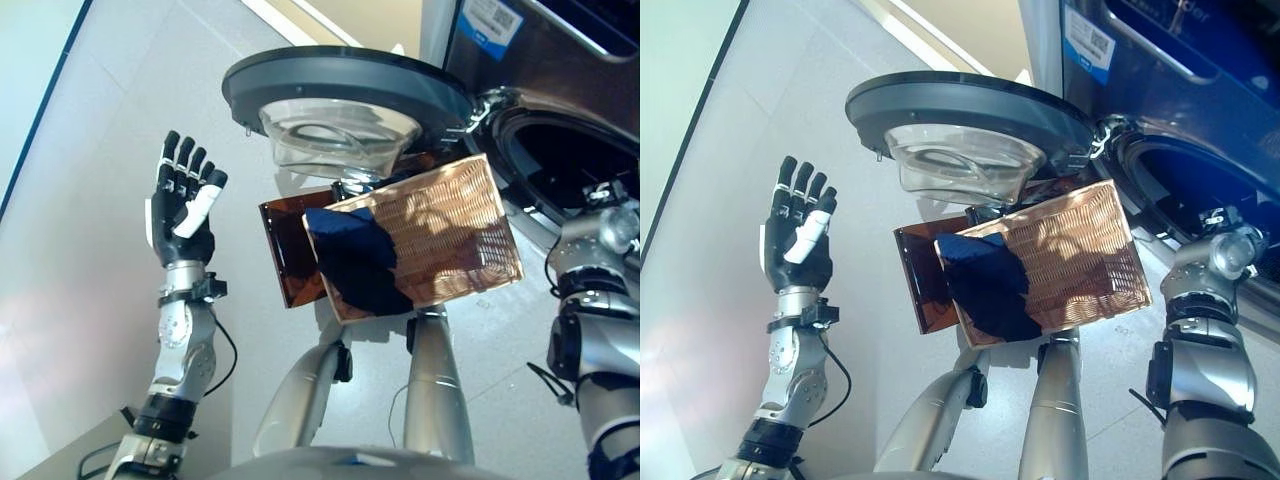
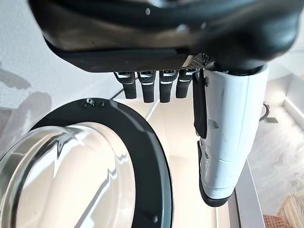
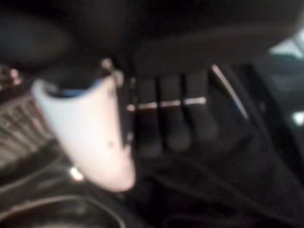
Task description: Pick up the clothes and place them into the washing machine
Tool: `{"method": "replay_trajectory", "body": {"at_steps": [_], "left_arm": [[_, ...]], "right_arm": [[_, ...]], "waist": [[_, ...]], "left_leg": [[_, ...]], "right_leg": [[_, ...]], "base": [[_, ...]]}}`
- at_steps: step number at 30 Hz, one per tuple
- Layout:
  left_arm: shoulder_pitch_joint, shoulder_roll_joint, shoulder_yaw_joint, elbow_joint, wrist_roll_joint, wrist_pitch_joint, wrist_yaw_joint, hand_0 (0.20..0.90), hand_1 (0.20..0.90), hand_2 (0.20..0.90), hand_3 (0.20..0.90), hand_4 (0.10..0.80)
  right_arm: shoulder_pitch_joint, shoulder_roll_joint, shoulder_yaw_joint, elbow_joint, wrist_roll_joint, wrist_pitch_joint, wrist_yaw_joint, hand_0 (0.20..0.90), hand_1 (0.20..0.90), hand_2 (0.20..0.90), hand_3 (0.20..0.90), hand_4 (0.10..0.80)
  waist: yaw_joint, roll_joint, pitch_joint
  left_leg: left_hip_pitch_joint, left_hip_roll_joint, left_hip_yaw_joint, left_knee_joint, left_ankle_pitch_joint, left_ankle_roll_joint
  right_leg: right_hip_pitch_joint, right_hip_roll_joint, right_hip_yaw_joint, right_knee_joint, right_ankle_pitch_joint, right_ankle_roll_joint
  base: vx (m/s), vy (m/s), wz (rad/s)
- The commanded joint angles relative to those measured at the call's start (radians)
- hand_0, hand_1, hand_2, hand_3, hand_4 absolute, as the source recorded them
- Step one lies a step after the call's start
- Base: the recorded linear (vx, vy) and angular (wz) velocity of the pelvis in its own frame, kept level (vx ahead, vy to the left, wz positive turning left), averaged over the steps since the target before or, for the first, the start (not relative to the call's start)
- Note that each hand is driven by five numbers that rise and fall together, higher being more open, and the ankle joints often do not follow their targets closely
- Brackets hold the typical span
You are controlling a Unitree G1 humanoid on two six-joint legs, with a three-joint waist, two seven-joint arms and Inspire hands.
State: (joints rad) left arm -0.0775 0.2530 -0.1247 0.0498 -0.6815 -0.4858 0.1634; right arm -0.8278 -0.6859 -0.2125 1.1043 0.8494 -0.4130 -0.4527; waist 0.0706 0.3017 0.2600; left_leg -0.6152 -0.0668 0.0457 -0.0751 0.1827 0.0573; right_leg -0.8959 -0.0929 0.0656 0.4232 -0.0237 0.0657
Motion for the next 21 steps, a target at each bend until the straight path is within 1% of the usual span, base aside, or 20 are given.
{"method": "replay_trajectory", "body": {"at_steps": [1, 4, 7, 8, 14, 17, 21], "left_arm": [[-0.013, 0.039, 0.070, -0.016, 0.025, -0.104, 0.016, 0.900, 0.900, 0.900, 0.900, 0.800], [-0.011, 0.037, 0.077, -0.018, 0.038, -0.108, 0.021, 0.900, 0.900, 0.900, 0.900, 0.800], [-0.013, 0.038, 0.077, -0.015, 0.041, -0.114, 0.025, 0.900, 0.900, 0.900, 0.900, 0.800], [-0.008, 0.038, 0.077, -0.020, 0.035, -0.118, 0.030, 0.900, 0.900, 0.900, 0.900, 0.800], [0.002, 0.043, 0.078, -0.021, 0.038, -0.117, 0.037, 0.900, 0.900, 0.900, 0.900, 0.800], [0.004, 0.046, 0.088, -0.021, 0.041, -0.117, 0.040, 0.900, 0.900, 0.900, 0.900, 0.800], [0.012, 0.050, 0.094, -0.030, 0.044, -0.118, 0.043, 0.900, 0.900, 0.900, 0.900, 0.800]], "right_arm": [[0.007, -0.080, 0.013, -0.055, -0.067, -0.116, -0.048, 0.200, 0.200, 0.200, 0.200, 0.300], [0.023, -0.073, 0.004, -0.113, -0.122, -0.140, -0.095, 0.200, 0.200, 0.200, 0.200, 0.300], [0.018, -0.076, -0.027, -0.116, -0.111, -0.160, -0.125, 0.200, 0.200, 0.200, 0.200, 0.300], [0.001, -0.088, -0.036, -0.117, -0.130, -0.170, -0.169, 0.200, 0.200, 0.200, 0.200, 0.300], [-0.009, -0.136, -0.042, -0.137, -0.217, -0.134, -0.259, 0.200, 0.200, 0.200, 0.200, 0.300], [-0.011, -0.163, -0.038, -0.137, -0.247, -0.116, -0.277, 0.200, 0.200, 0.200, 0.200, 0.300], [-0.019, -0.204, -0.054, -0.141, -0.277, -0.113, -0.326, 0.200, 0.200, 0.200, 0.200, 0.300]], "waist": [[0.039, -0.024, -0.113], [0.037, -0.016, -0.115], [0.041, -0.012, -0.120], [0.046, -0.005, -0.126], [0.052, 0.011, -0.137], [0.051, 0.011, -0.140], [0.049, 0.009, -0.142]], "left_leg": [[0.049, 0.015, 0.001, -0.012, -0.102, -0.115], [0.051, 0.015, 0.003, -0.012, -0.104, -0.114], [0.053, 0.014, 0.003, -0.012, -0.106, -0.115], [0.055, 0.012, 0.002, -0.012, -0.108, -0.114], [0.068, 0.010, 0.002, -0.012, -0.112, -0.114], [0.075, 0.010, 0.005, -0.012, -0.115, -0.114], [0.077, 0.011, 0.003, -0.012, -0.117, -0.115]], "right_leg": [[0.116, 0.049, -0.047, -0.240, 0.053, -0.019], [0.115, 0.052, -0.043, -0.237, 0.050, -0.019], [0.117, 0.051, -0.043, -0.234, 0.046, -0.019], [0.118, 0.050, -0.042, -0.234, 0.044, -0.019], [0.124, 0.050, -0.040, -0.220, 0.037, -0.019], [0.128, 0.051, -0.040, -0.218, 0.034, -0.019], [0.131, 0.055, -0.040, -0.220, 0.031, -0.020]], "base": [[0.000, 0.000, 0.00], [0.030, 0.011, -0.05], [0.024, 0.013, -0.02], [0.033, 0.022, -0.02], [0.007, 0.004, 0.00], [0.020, -0.007, -0.02], [0.000, 0.000, 0.00]]}}
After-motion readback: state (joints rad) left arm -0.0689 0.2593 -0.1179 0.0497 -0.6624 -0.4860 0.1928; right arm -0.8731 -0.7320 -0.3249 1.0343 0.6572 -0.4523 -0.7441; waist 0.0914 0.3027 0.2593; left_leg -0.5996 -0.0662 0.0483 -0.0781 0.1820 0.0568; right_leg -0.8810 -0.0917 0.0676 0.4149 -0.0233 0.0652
